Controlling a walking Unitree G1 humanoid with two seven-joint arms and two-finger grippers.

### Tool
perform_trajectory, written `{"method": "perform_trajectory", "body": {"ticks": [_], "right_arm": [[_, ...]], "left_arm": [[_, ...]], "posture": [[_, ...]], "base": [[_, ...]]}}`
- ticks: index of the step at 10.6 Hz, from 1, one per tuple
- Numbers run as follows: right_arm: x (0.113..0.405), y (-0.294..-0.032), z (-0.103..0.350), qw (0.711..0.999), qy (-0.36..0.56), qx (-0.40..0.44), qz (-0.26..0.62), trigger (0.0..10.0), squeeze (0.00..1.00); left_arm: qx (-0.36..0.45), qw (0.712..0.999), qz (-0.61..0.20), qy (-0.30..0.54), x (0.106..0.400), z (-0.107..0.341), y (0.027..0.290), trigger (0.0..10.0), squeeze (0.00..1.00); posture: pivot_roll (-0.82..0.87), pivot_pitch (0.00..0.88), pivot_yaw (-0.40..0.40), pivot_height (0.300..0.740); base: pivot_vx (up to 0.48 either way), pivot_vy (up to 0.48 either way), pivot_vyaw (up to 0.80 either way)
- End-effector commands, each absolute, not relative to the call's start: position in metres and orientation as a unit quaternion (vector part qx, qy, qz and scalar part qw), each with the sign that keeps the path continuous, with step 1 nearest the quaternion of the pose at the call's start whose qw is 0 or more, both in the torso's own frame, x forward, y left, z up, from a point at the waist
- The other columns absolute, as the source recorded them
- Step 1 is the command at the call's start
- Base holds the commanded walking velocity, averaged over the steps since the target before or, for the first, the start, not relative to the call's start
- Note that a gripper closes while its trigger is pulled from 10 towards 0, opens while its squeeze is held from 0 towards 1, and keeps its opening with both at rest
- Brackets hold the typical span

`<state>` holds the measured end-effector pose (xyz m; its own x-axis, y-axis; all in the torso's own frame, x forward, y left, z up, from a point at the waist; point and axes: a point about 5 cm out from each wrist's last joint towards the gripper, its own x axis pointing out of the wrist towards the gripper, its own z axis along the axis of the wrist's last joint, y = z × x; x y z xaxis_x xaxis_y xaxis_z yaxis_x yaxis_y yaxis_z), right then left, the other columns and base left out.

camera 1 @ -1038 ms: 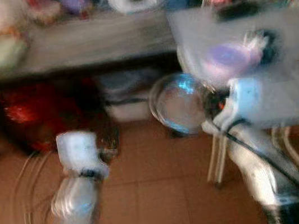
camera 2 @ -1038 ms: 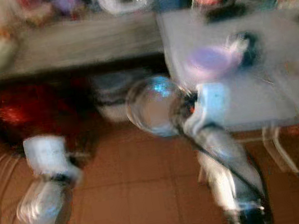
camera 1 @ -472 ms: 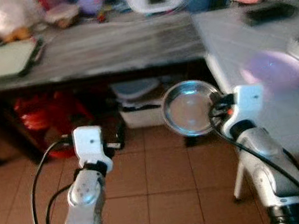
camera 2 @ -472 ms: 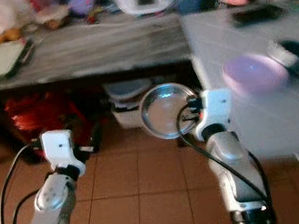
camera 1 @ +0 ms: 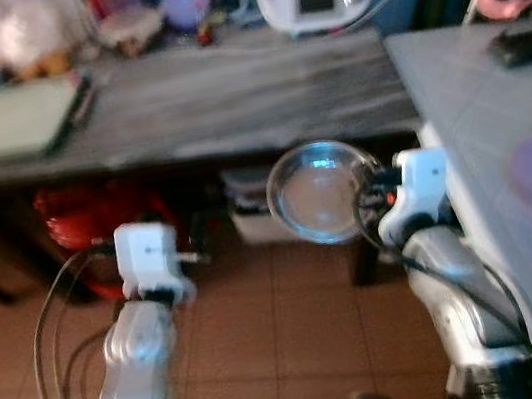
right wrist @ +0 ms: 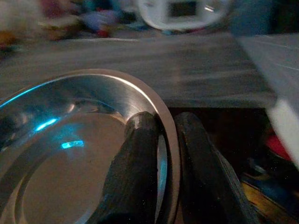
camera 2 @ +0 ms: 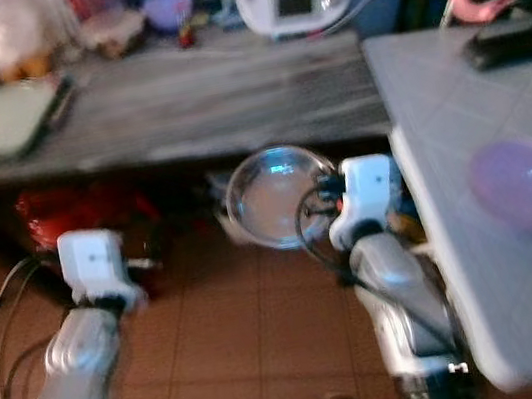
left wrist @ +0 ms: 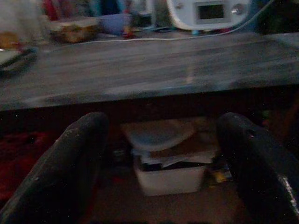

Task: Setting the table

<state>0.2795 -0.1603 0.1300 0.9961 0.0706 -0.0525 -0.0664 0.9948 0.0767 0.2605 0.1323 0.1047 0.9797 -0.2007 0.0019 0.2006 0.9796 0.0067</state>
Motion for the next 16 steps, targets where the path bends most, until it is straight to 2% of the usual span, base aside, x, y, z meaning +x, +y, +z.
{"method": "perform_trajectory", "body": {"ticks": [1, 5, 8, 12, 16], "right_arm": [[0.282, -0.151, 0.138, 0.998, 0.009, 0.044, 0.051, 10.0, 0.0], [0.281, -0.146, 0.137, 0.997, 0.01, 0.044, 0.062, 10.0, 0.0], [0.282, -0.148, 0.137, 0.998, 0.011, 0.036, 0.051, 10.0, 0.0], [0.29, -0.167, 0.122, 0.996, 0.063, 0.045, -0.04, 10.0, 0.0], [0.31, -0.167, 0.111, 0.988, 0.119, 0.084, -0.051, 10.0, 0.0]], "left_arm": [[0.016, 0.996, -0.085, -0.001, 0.262, 0.106, 0.143, 10.0, 0.0], [0.03, 0.996, -0.088, -0.012, 0.262, 0.109, 0.142, 10.0, 0.0], [0.035, 0.995, -0.095, -0.016, 0.262, 0.11, 0.139, 10.0, 0.0], [0.037, 0.995, -0.093, -0.018, 0.26, 0.111, 0.138, 10.0, 0.0], [0.025, 0.996, -0.081, -0.015, 0.257, 0.111, 0.142, 10.0, 0.0]], "posture": [[-0.05, 0.021, 0.042, 0.74], [-0.05, 0.035, 0.044, 0.74], [-0.05, 0.037, 0.046, 0.74], [-0.04, 0.041, 0.048, 0.74], [-0.03, 0.062, 0.058, 0.74]], "base": [[0.416, 0.24, 0.0], [0.397, 0.207, 0.0], [0.48, 0.0, 0.0], [0.48, 0.0, 0.0], [0.0, 0.0, 0.0]]}}
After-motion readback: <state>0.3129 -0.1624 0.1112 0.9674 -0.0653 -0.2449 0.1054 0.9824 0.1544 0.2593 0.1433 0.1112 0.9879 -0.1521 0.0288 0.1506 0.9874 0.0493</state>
